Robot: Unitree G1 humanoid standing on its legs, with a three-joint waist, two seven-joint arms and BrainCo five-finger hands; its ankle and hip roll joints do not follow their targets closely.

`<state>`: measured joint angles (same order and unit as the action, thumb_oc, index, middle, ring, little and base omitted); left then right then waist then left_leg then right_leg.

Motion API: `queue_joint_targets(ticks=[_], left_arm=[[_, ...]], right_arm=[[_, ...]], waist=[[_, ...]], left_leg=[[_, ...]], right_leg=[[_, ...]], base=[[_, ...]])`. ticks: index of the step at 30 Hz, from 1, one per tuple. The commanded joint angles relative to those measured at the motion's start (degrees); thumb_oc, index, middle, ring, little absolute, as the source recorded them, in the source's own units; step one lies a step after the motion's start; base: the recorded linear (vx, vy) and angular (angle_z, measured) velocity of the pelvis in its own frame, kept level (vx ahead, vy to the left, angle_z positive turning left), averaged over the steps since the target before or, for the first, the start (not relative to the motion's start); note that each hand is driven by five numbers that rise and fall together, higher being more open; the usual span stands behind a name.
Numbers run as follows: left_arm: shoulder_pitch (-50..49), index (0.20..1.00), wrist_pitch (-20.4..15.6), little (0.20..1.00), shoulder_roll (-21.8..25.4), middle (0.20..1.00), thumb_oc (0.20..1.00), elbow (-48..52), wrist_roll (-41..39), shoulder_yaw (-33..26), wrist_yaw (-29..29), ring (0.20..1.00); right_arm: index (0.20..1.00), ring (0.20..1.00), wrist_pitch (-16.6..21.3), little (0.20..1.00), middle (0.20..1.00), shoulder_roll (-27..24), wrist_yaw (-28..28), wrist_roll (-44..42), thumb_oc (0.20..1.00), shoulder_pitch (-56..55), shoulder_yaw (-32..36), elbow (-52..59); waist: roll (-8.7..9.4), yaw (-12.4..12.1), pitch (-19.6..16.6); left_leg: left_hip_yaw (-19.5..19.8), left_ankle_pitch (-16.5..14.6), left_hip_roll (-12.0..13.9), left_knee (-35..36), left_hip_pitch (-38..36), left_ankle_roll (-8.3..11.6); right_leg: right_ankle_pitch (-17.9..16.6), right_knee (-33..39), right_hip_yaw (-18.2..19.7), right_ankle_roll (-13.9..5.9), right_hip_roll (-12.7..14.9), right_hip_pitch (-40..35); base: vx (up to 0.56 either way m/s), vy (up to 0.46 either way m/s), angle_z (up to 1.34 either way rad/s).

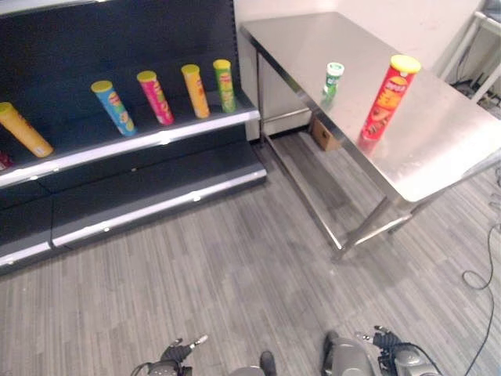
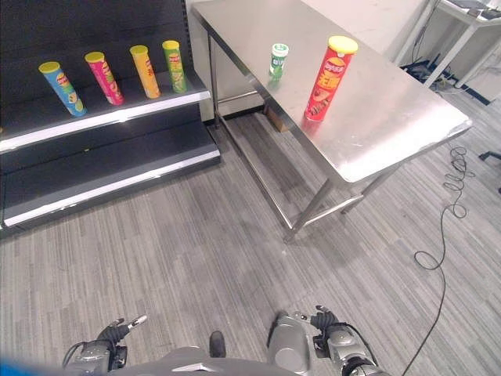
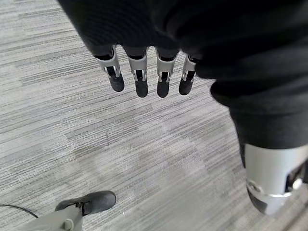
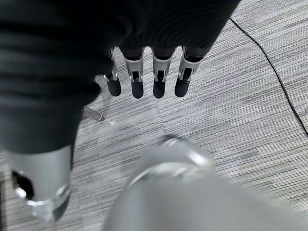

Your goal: Put the goods on the table back onto the shelves and tidy them up.

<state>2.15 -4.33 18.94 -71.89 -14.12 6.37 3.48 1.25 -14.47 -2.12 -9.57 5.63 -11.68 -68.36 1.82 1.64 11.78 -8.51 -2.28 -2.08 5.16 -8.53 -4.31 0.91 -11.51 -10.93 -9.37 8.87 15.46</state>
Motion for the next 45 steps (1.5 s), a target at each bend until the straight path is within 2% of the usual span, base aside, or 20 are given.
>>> queue_joint_targets(ticks=[1, 3, 5, 13, 14, 15, 18, 21, 23, 24, 25, 27, 28, 29, 30, 33, 34, 35, 41, 45], left_arm=[[1.11, 1.0, -0.26, 1.0, 0.76, 1.0, 1.0, -1.04, 4.18, -0.64, -0.6, 1.0], [0.88, 1.0, -0.15, 1.0, 0.27, 1.0, 1.0, -1.62, 4.99, -1.05, -0.52, 1.0], [0.53, 1.0, -0.41, 1.0, 0.02, 1.0, 1.0, -1.82, 5.95, -0.63, -0.42, 1.0], [1.68, 1.0, -0.37, 1.0, -0.15, 1.0, 1.0, -0.25, 6.06, 1.68, -0.58, 1.0], [1.93, 1.0, -0.28, 1.0, -0.1, 1.0, 1.0, -0.07, 6.23, 2.12, -0.73, 1.0], [2.01, 1.0, -0.25, 1.0, 0.01, 1.0, 1.0, -0.03, 6.37, 2.38, -0.79, 1.0], [2.66, 1.0, 0.09, 1.0, 0.34, 1.0, 1.0, 0.07, 6.51, 2.94, -0.93, 1.0], [3.0, 1.0, 0.4, 1.0, 0.59, 1.0, 1.0, 0.37, 6.18, 3.08, -0.73, 1.0], [3.11, 1.0, 0.59, 1.0, 0.57, 1.0, 1.0, 0.23, 6.04, 3.23, -0.74, 1.0], [3.11, 1.0, 0.59, 1.0, 0.56, 1.0, 1.0, 0.23, 6.04, 3.23, -0.74, 1.0], [3.06, 1.0, 0.71, 1.0, 0.48, 1.0, 1.0, -0.11, 6.16, 3.17, -0.81, 1.0], [2.52, 1.0, 0.62, 1.0, 0.48, 1.0, 1.0, -0.78, 6.44, 2.87, -0.51, 1.0], [2.53, 1.0, 0.62, 1.0, 0.51, 1.0, 1.0, -0.79, 6.44, 2.88, -0.51, 1.0], [2.21, 1.0, 0.58, 1.0, 0.27, 1.0, 1.0, -1.18, 6.04, 2.83, -0.47, 1.0], [2.05, 1.0, 0.41, 1.0, 0.13, 1.0, 1.0, -1.32, 6.01, 2.97, -0.34, 1.0], [1.89, 1.0, 0.42, 1.0, -0.43, 1.0, 1.0, -1.72, 6.39, 3.23, -0.6, 1.0], [1.5, 1.0, 0.36, 1.0, -0.93, 1.0, 1.0, -1.86, 7.01, 3.35, -0.58, 1.0], [1.23, 1.0, 0.35, 1.0, -0.91, 1.0, 1.0, -1.72, 7.15, 3.49, -0.6, 1.0], [0.62, 1.0, 0.41, 1.0, -0.02, 1.0, 1.0, -1.26, 7.95, 3.23, -0.42, 1.0], [0.29, 1.0, 0.04, 1.0, 0.61, 1.0, 1.0, -0.38, 7.68, 2.52, -0.26, 1.0]], right_arm=[[1.0, 1.0, -0.04, 1.0, 1.0, -1.73, -0.67, -0.82, 1.0, 2.27, 0.46, -2.0], [1.0, 1.0, -0.1, 1.0, 1.0, -2.04, -0.59, -0.63, 1.0, 1.77, 0.78, -1.84], [1.0, 1.0, 0.5, 1.0, 1.0, -2.44, -0.46, -1.7, 1.0, 0.94, 1.1, -0.97], [1.0, 1.0, 0.97, 1.0, 1.0, -3.87, -0.84, -3.65, 1.0, -0.64, 2.61, -0.96], [1.0, 1.0, 0.82, 1.0, 1.0, -4.21, -0.82, -3.71, 1.0, -1.85, 3.14, -1.82], [1.0, 1.0, 0.77, 1.0, 1.0, -4.3, -0.74, -3.72, 1.0, -2.24, 3.22, -2.27], [1.0, 1.0, 0.6, 1.0, 1.0, -4.53, -0.7, -4.52, 1.0, -3.11, 4.14, -3.21], [1.0, 1.0, 0.37, 1.0, 1.0, -4.76, -1.24, -5.64, 1.0, -3.46, 5.16, -4.38], [1.0, 1.0, -0.01, 1.0, 1.0, -4.89, -1.49, -5.83, 1.0, -3.5, 5.64, -5.57], [1.0, 1.0, -0.01, 1.0, 1.0, -4.9, -1.48, -5.83, 1.0, -3.5, 5.64, -5.57], [1.0, 1.0, -0.26, 1.0, 1.0, -4.76, -1.68, -5.94, 1.0, -3.73, 6.36, -6.62], [1.0, 1.0, -0.56, 1.0, 1.0, -4.87, -1.79, -5.34, 1.0, -4.0, 6.49, -7.38], [1.0, 1.0, -0.57, 1.0, 1.0, -4.84, -1.78, -5.33, 1.0, -3.99, 6.5, -7.37], [1.0, 1.0, -0.65, 1.0, 1.0, -4.92, -1.84, -4.99, 1.0, -4.14, 6.79, -7.66], [1.0, 1.0, -0.6, 1.0, 1.0, -5.21, -1.92, -4.86, 1.0, -4.37, 7.07, -7.72], [1.0, 1.0, -0.48, 1.0, 1.0, -5.49, -1.81, -4.31, 1.0, -4.47, 7.31, -7.46], [1.0, 1.0, -0.5, 1.0, 1.0, -5.46, -1.87, -3.65, 1.0, -4.88, 7.93, -7.48], [1.0, 1.0, -0.57, 1.0, 1.0, -5.33, -1.92, -3.76, 1.0, -5.08, 8.17, -7.4], [1.0, 1.0, -1.32, 1.0, 1.0, -4.98, -2.01, -3.79, 1.0, -5.03, 9.21, -7.36], [1.0, 1.0, -0.73, 1.0, 1.0, -5.88, -2.97, -7.97, 1.0, -4.5, 13.54, -5.76]], waist=[[1.63, 1.6, 2.96], [1.41, 2.48, 3.07], [2.22, 2.7, 1.96], [1.44, 4.75, -0.77], [1.35, 5.53, -1.74], [1.38, 5.71, -1.83], [2.12, 6.3, -1.18], [4.18, 6.27, 0.09], [4.9, 6.04, 0.86], [4.86, 6.0, 0.88], [5.34, 5.69, 1.23], [5.24, 4.93, 1.33], [5.4, 4.95, 1.16], [4.07, 4.34, 0.77], [3.23, 4.17, 0.54], [1.81, 3.91, 0.14], [0.38, 4.47, -1.13], [-0.05, 4.79, -1.57], [-0.33, 5.3, -2.35], [-0.17, 5.89, -2.09]], left_leg=[[8.48, -2.27, 0.75, -0.16, 0.37, 3.75], [9.31, -3.84, 0.77, -0.16, -1.85, 4.13], [10.36, -6.25, -0.1, -0.16, -3.72, 3.96], [11.47, -8.87, 3.55, -1.62, -6.77, 6.3], [10.39, -8.12, 4.88, -5.0, -6.68, 8.24], [10.02, -7.67, 5.24, -7.71, -6.05, 9.05], [7.58, -1.68, 6.16, -22.63, -0.81, 13.1], [5.34, 3.55, 7.0, -36.72, 6.56, 14.09], [1.71, 3.2, 9.99, -39.15, 10.25, 12.75], [1.7, 3.15, 10.04, -39.21, 10.26, 12.75], [-1.19, 0.91, 13.64, -33.75, 11.4, 11.56], [-0.98, 0.12, 15.78, -26.74, 13.31, 11.16], [-1.07, 0.43, 15.56, -26.36, 13.34, 11.1], [0.95, 2.58, 16.66, -16.26, 12.69, 11.89], [2.07, 4.64, 16.86, -13.47, 13.26, 12.73], [3.22, 4.55, 16.06, -7.9, 10.72, 13.23], [2.79, 4.2, 14.75, -3.27, 7.44, 13.32], [1.99, 4.49, 14.19, -2.2, 6.27, 13.19], [-1.59, 2.39, 11.15, -0.21, 2.85, 11.16], [-3.51, 0.26, 8.36, -0.16, 1.84, 8.99]], right_leg=[[-7.55, 12.85, 1.77, -2.06, -2.2, -2.9], [-9.02, 15.08, -0.13, -2.6, -2.57, -1.49], [-10.83, 15.51, -1.78, -1.63, -1.95, -3.68], [-7.65, 13.72, -2.32, 1.07, -5.21, -6.28], [-6.12, 13.93, -3.27, 2.03, -6.13, -8.12], [-5.35, 14.19, -3.59, 2.58, -6.6, -9.21], [-3.19, 15.43, -3.82, 4.69, -8.06, -13.14], [-1.3, 16.22, -3.3, 6.29, -7.76, -15.98], [-0.73, 16.31, -2.98, 6.53, -7.29, -17.51], [-0.73, 16.3, -2.95, 6.54, -7.33, -17.51], [-0.51, 16.42, -2.18, 5.6, -6.43, -18.66], [-0.11, 16.51, -0.38, 4.28, -5.52, -19.43], [-0.17, 16.51, -0.36, 4.26, -5.33, -19.23], [0.85, 16.51, 1.28, 3.38, -5.13, -20.28], [1.4, 16.51, 1.9, 2.9, -5.01, -20.8], [1.57, 16.51, 3.17, 2.31, -4.75, -21.5], [0.93, 16.31, 3.67, 1.17, -3.6, -21.27], [0.49, 15.95, 3.66, 0.83, -2.8, -20.91], [-0.56, 14.71, 6.11, -1.17, 0.44, -19.67], [-2.12, 12.89, 7.5, -3.4, 3.55, -17.38]], base=[[0.51, 0.026, 0.18], [0.48, 0.003, 0.26], [0.45, -0.041, 0.41], [0.28, -0.083, 0.24], [0.26, -0.111, 0.02], [0.32, -0.145, 0.01], [0.15, -0.113, 0.25], [0.1, -0.099, -0.05], [0.08, -0.038, -0.27], [0.15, 0.083, -0.26], [0.16, 0.15, -0.2], [0.16, 0.198, -0.37], [0.17, 0.269, -0.72], [0.18, 0.283, -0.7], [0.24, 0.373, -0.76], [0.13, 0.251, -0.6], [0.13, 0.332, -0.97], [0.13, 0.333, -1.0], [0.05, 0.252, -0.49], [-0.02, 0.224, -0.22]])
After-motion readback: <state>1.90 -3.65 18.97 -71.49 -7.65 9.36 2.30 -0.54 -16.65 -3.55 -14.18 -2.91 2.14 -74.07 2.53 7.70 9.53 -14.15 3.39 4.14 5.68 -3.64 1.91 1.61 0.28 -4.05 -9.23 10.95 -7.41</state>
